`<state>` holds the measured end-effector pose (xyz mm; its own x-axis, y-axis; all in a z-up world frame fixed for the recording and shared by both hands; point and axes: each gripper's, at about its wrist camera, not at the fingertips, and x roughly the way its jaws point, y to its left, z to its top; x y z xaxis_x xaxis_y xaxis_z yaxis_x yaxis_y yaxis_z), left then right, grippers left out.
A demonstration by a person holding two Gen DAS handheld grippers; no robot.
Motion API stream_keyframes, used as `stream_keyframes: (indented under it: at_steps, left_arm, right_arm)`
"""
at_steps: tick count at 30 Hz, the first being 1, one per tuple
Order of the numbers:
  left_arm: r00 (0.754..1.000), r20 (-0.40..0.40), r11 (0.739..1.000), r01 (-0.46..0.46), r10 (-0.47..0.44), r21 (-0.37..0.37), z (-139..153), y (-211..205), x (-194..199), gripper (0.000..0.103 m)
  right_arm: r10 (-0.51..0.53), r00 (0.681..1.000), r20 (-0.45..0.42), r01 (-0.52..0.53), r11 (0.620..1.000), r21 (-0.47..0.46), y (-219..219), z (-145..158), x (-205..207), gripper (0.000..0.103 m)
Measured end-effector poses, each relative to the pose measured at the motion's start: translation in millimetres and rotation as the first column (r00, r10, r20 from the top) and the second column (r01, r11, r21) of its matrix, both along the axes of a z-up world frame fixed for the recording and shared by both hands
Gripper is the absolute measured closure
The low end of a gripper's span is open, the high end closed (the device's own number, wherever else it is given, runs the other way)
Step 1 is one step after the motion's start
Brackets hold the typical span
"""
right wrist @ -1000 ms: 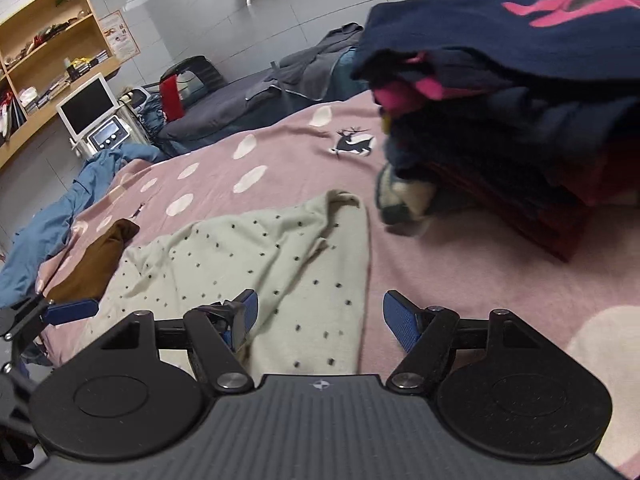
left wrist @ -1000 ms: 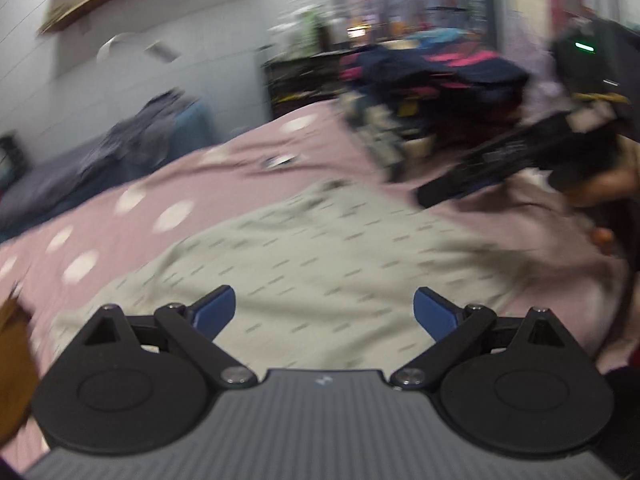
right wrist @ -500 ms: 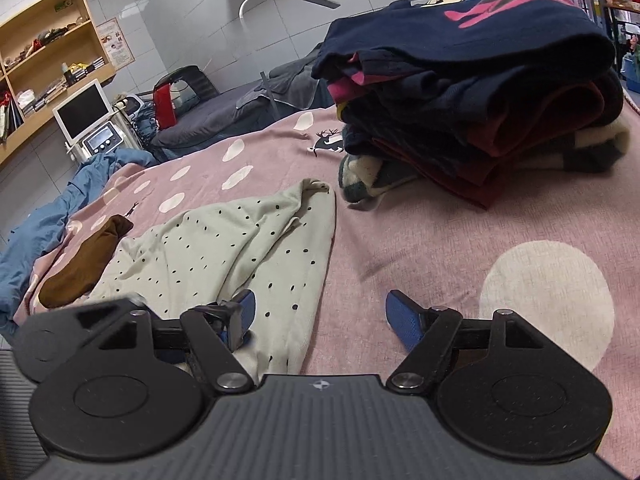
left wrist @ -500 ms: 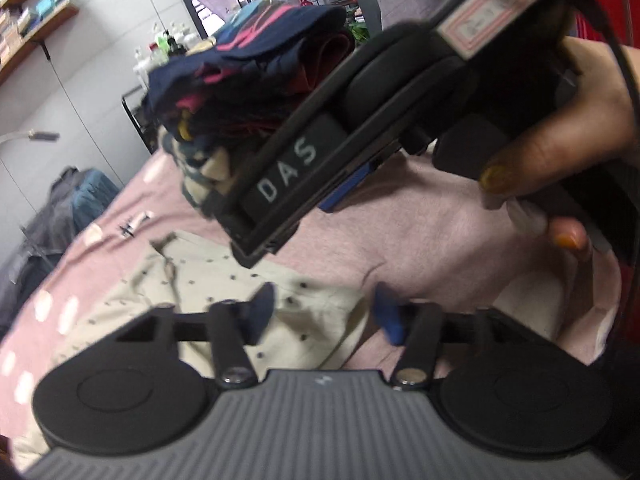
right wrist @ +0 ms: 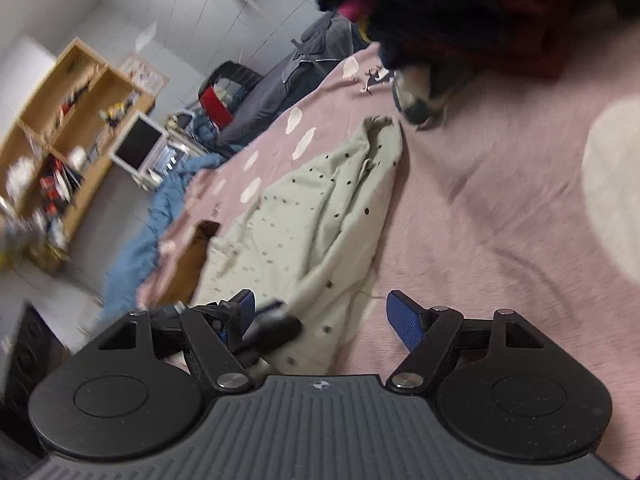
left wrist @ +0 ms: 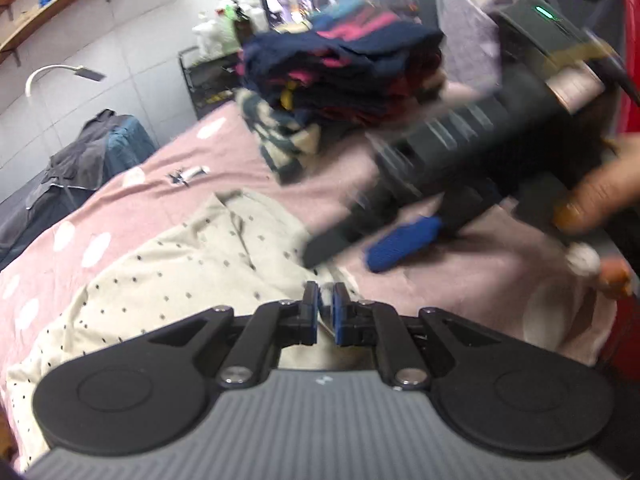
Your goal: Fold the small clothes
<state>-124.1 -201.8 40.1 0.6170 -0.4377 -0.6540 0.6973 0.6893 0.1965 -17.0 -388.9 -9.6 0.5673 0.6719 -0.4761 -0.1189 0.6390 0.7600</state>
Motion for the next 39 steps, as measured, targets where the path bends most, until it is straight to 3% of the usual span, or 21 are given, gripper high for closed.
stream_keyframes:
  at_steps: [2, 5, 6, 7, 8, 9, 10, 11, 12, 14, 16, 19, 21, 24, 25, 27, 30, 32, 33, 36, 39]
  left_arm:
    - [1.000, -0.007, 1.000, 0.017, -0.017, -0.003, 0.7, -0.5, -3.5, 0.096]
    - [1.000, 0.015, 0.999, 0.015, -0.015, -0.031, 8.3, 5.6, -10.0, 0.088]
    - [1.000, 0.024, 0.999, 0.006, -0.005, -0.037, 8.5, 5.6, -9.8, 0.080]
    - [1.000, 0.023, 1.000, 0.005, -0.004, -0.028, 8.4, 6.2, -10.1, 0.061]
    - [1.000, 0.003, 1.000, 0.010, -0.010, -0.012, 5.6, 4.3, -9.2, 0.049]
    - [1.000, -0.015, 1.000, 0.008, -0.008, 0.001, 1.9, 2.9, -8.8, 0.046]
    - [1.000, -0.011, 1.000, -0.004, 0.004, 0.017, -0.6, 2.7, -10.4, 0.037]
    - [1.000, 0.019, 0.999, -0.016, 0.015, 0.043, -1.3, 1.7, -14.2, 0.024]
    - [0.998, 0.056, 0.998, -0.023, 0.019, 0.060, -0.6, 1.8, -16.8, 0.020]
    - [0.989, 0.142, 0.996, -0.054, 0.043, 0.072, 2.7, 3.1, -22.8, 0.010]
    - [0.987, 0.149, 0.995, -0.077, 0.066, 0.066, 3.2, 2.2, -19.8, 0.006]
    - [0.994, 0.092, 0.995, -0.064, 0.057, 0.079, -5.9, -6.6, -7.9, 0.009]
    - [0.996, 0.055, 0.994, -0.070, 0.066, 0.079, -9.5, -12.1, 3.0, 0.030]
    - [0.992, 0.002, 0.990, -0.127, 0.127, 0.054, -11.7, -8.8, 20.4, 0.060]
    - [0.989, -0.016, 0.988, -0.145, 0.147, 0.057, -14.1, -6.2, 26.2, 0.079]
    - [0.984, -0.056, 0.985, -0.165, 0.168, 0.043, -18.2, 1.3, 34.3, 0.085]
    - [0.984, -0.051, 0.986, -0.169, 0.169, -0.001, -15.0, 12.5, 34.0, 0.093]
    - [0.985, -0.038, 0.986, -0.168, 0.167, -0.022, -11.6, 19.7, 31.7, 0.094]
    - [0.985, -0.040, 0.986, -0.166, 0.165, -0.027, -10.5, 21.7, 31.8, 0.094]
    - [0.986, -0.048, 0.986, -0.161, 0.159, -0.032, -10.3, 25.1, 31.9, 0.094]
    - [0.988, -0.051, 0.988, -0.149, 0.148, -0.032, -8.4, 25.2, 32.8, 0.094]
  right_arm:
    - [0.033, 0.999, -0.042, -0.030, 0.998, 0.054, 4.9, -1.1, 8.4, 0.000]
    - [0.080, 0.994, -0.069, -0.081, 0.996, -0.019, 22.2, 10.1, 14.5, 0.000]
    - [0.094, 0.993, -0.067, -0.097, 0.995, -0.031, 26.5, 11.9, 15.0, 0.000]
    - [0.100, 0.993, -0.062, -0.102, 0.994, -0.028, 28.9, 12.1, 15.1, 0.000]
    - [0.100, 0.993, -0.067, -0.100, 0.995, -0.010, 29.1, 9.3, 17.1, 0.006]
    - [0.104, 0.991, -0.085, -0.104, 0.995, 0.004, 29.2, 6.0, 20.1, 0.018]
    - [0.112, 0.989, -0.097, -0.112, 0.994, 0.014, 31.1, 4.3, 23.5, 0.047]
    - [0.124, 0.987, -0.102, -0.123, 0.992, 0.012, 33.7, 4.1, 24.9, 0.061]
    - [0.135, 0.986, -0.100, -0.135, 0.991, 0.008, 35.6, 5.4, 25.2, 0.061]
    - [0.145, 0.985, -0.093, -0.145, 0.989, 0.009, 36.4, 7.8, 26.4, 0.075]
    - [0.149, 0.984, -0.094, -0.148, 0.989, 0.018, 33.4, 9.5, 27.9, 0.079]
    - [0.132, 0.982, -0.137, -0.109, 0.981, 0.163, 24.1, 2.6, 31.8, 0.081]
    - [0.125, 0.981, -0.150, -0.094, 0.975, 0.200, 24.3, 3.4, 33.5, 0.082]
    - [0.123, 0.984, -0.126, -0.108, 0.987, 0.116, 28.1, 13.4, 32.1, 0.082]
    - [0.123, 0.984, -0.131, -0.106, 0.986, 0.133, 27.2, 13.0, 31.5, 0.082]
    - [0.125, 0.982, -0.139, -0.102, 0.981, 0.163, 25.5, 11.5, 30.9, 0.082]
    - [0.122, 0.982, -0.143, -0.096, 0.979, 0.180, 26.0, 10.5, 30.6, 0.063]
    - [0.095, 0.986, -0.141, -0.071, 0.984, 0.165, 21.2, 12.2, 31.2, 0.030]
    - [0.069, 0.988, -0.136, -0.050, 0.989, 0.137, 17.9, 14.9, 30.8, 0.000]
    - [-0.035, 0.994, -0.102, 0.040, 0.998, 0.043, -0.6, 26.1, 26.6, 0.000]
    - [-0.094, 0.986, -0.134, 0.101, 0.994, 0.041, -19.7, 21.6, 30.9, 0.000]
